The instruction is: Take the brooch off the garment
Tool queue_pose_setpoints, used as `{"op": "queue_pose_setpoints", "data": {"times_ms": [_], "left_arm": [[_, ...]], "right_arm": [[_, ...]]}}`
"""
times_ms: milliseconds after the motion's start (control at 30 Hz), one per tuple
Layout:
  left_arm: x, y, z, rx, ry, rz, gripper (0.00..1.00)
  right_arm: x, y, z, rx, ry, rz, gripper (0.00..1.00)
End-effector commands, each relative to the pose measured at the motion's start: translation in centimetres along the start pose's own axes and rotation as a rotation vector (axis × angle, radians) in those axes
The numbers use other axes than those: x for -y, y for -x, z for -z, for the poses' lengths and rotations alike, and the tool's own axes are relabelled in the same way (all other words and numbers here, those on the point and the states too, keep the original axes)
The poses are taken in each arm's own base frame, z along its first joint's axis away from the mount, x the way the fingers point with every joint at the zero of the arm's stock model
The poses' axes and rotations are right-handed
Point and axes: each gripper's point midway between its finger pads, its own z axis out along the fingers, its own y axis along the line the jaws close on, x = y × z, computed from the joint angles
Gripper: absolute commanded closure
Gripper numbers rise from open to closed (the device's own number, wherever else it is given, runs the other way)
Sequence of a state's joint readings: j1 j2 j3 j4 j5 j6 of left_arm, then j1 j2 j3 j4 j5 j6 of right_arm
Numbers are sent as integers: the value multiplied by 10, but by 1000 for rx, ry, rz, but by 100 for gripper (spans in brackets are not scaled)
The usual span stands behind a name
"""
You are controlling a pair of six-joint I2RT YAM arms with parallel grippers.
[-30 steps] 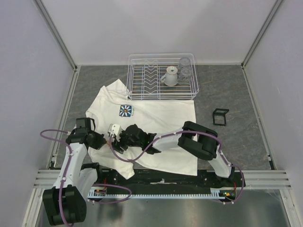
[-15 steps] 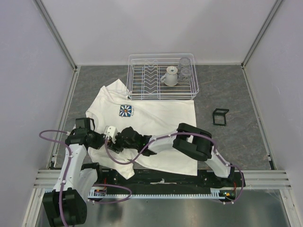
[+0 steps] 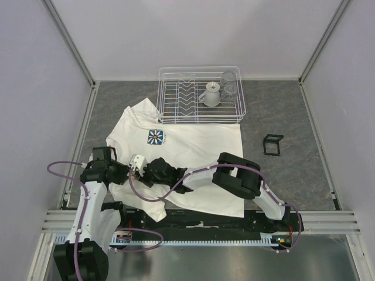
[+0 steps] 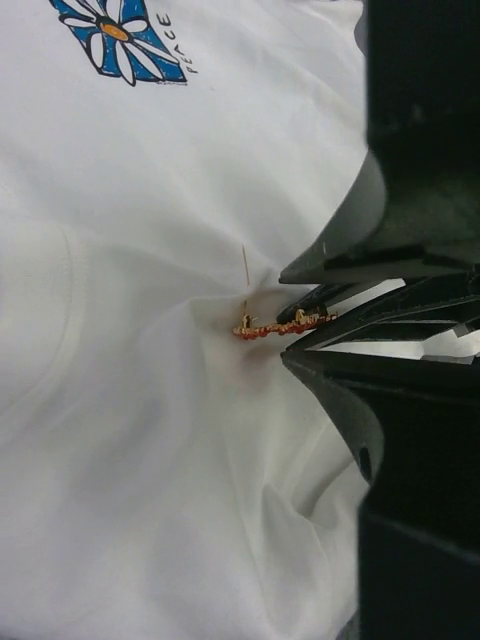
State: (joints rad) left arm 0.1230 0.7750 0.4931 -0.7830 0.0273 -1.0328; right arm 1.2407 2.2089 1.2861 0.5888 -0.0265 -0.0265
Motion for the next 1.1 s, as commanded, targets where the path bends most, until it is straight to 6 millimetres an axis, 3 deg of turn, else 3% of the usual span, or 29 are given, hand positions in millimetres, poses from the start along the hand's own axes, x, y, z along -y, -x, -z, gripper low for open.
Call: {"op": "queue_pose_setpoints", "data": {"times_ms": [0, 67, 200, 267, 300, 333, 400, 433, 500, 533, 667, 700, 733, 767, 800, 833, 867, 900, 933, 967, 1000, 1033, 1067], "left_arm": [[12, 11, 14, 49, -49, -29, 55], [17, 14, 20, 67, -78, -46, 46], [39, 33, 46, 154, -168, -172, 40], [51, 39, 59, 190, -218, -223, 37], [59, 45, 68, 219, -246, -241, 36], [63, 49, 75, 243, -267, -244, 35], [74, 55, 90, 287, -320, -251, 33], [79, 58, 96, 306, -344, -254, 33], [88, 63, 109, 339, -383, -265, 32], [92, 65, 113, 345, -394, -275, 32], [112, 69, 132, 374, -468, -375, 34], [118, 68, 137, 373, -494, -400, 35], [123, 62, 137, 338, -524, -425, 36], [129, 59, 140, 331, -556, -450, 37], [134, 55, 140, 310, -585, -473, 37], [142, 39, 142, 235, -658, -517, 37], [155, 36, 148, 231, -736, -534, 37], [157, 27, 141, 179, -769, -535, 36], [163, 13, 138, 86, -823, -543, 36], [166, 7, 136, 33, -842, -508, 39], [168, 2, 132, -8, -853, -498, 43], [168, -3, 128, -55, -850, -486, 46], [168, -9, 122, -96, -834, -464, 46]], "right_arm": [[-9, 26, -7, 58, 66, -48, 84], [-18, 29, -5, 63, 136, -91, 86], [-30, 31, -4, 72, 265, -194, 88], [-33, 41, -5, 94, 345, -245, 88], [-48, 32, -4, 58, 447, -304, 88], [-50, 43, -7, 73, 491, -322, 88], [-53, 35, -11, 49, 550, -380, 89], [-61, 47, -6, 70, 620, -412, 89], [-64, 51, -2, 79, 692, -461, 89], [-68, 65, 7, 115, 748, -503, 90], [-28, 104, 43, 273, 723, -566, 91], [-17, 126, 58, 323, 701, -534, 92], [-3, 113, 61, 278, 646, -556, 92], [10, 113, 61, 291, 582, -499, 92], [18, 126, 70, 301, 543, -463, 92], [30, 103, 68, 204, 472, -490, 92], [50, 96, 62, 207, 346, -389, 93], [63, 104, 69, 207, 255, -342, 95], [76, 72, 72, 115, 132, -321, 97], [91, 62, 77, 99, 13, -272, 100], [132, 66, 94, 118, -252, -174, 100], [137, 47, 105, 88, -333, -136, 100], [146, 45, 113, 88, -391, -111, 100]]}}
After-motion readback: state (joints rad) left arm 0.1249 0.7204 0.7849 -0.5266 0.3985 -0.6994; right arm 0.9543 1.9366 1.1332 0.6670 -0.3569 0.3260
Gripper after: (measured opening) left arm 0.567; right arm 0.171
